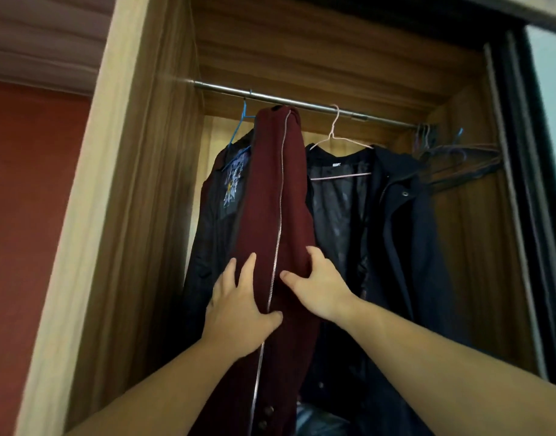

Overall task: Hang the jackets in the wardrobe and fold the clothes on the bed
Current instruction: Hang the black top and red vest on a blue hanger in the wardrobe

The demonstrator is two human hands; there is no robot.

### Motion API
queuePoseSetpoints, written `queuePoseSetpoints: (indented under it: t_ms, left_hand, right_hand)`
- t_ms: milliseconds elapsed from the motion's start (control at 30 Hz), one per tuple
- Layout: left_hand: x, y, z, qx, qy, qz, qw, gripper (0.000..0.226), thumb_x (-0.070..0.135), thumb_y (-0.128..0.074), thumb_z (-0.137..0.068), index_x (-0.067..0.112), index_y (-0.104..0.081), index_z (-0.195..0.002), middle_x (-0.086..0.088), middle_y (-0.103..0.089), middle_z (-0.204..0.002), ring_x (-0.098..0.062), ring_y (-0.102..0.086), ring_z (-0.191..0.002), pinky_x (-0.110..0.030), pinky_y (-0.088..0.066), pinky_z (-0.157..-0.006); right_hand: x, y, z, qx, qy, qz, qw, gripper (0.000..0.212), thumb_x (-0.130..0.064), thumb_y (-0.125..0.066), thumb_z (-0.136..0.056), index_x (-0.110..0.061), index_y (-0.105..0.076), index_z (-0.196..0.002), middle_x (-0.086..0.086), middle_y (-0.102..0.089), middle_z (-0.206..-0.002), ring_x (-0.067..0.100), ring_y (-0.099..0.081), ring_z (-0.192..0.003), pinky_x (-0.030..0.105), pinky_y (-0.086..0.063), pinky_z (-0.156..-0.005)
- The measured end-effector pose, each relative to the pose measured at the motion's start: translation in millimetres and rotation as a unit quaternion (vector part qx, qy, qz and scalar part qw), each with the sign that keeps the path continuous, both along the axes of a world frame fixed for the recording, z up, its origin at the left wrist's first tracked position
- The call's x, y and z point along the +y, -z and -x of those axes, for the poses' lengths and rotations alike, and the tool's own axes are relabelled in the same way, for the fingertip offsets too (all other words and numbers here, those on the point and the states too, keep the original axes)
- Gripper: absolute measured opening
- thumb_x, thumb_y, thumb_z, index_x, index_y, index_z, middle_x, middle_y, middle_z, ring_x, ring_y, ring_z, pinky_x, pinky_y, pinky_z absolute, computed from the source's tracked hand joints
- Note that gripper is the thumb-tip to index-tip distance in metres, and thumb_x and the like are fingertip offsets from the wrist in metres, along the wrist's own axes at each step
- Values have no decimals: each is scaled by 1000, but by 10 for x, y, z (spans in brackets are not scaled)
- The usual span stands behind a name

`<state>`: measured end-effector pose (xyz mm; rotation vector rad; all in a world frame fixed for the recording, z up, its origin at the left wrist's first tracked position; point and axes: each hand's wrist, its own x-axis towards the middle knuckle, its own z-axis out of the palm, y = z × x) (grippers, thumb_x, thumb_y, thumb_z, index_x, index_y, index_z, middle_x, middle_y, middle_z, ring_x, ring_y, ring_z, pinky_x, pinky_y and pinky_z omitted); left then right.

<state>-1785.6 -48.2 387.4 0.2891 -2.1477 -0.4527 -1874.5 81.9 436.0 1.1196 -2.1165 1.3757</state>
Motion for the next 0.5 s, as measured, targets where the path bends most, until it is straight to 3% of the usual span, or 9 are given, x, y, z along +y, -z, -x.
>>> queuePoseSetpoints:
  t_ms: [133,300,500]
  left_hand:
    - [216,199,-397,-47,38,8,998,97,43,-68,-79,41,-3,-152,6,-4,-161,-23,-11,-146,-44,-24,-114]
    - [461,500,-819,-93,75,19,993,82,40,-64,-84,35,-18,-152,9,-19,-157,-17,-24,-142,-38,-31,-113]
    - [933,990,-1131,-170,77,73,980,73,37,-61,-86,30,-28,-150,8,-29,-153,-20,-32,-136,-41,-35,-109]
  right_hand:
    - [543,287,-302,7,54,-79,995,75,-45,-64,-85,-28,-26,-147,2,-41,-140,11,-50,-109,27,-44,-91]
    - [1228,709,-672,113,155,-250,949,75,-47,-59,-87,-31,-19,-148,0,-37,-140,25,-50,-117,44,-46,-97]
    - [1984,1429,-1034,56,161,-268,948,73,-46,-61,-86,-33,-23,-147,-2,-40,-138,26,-50,-119,41,-46,-94]
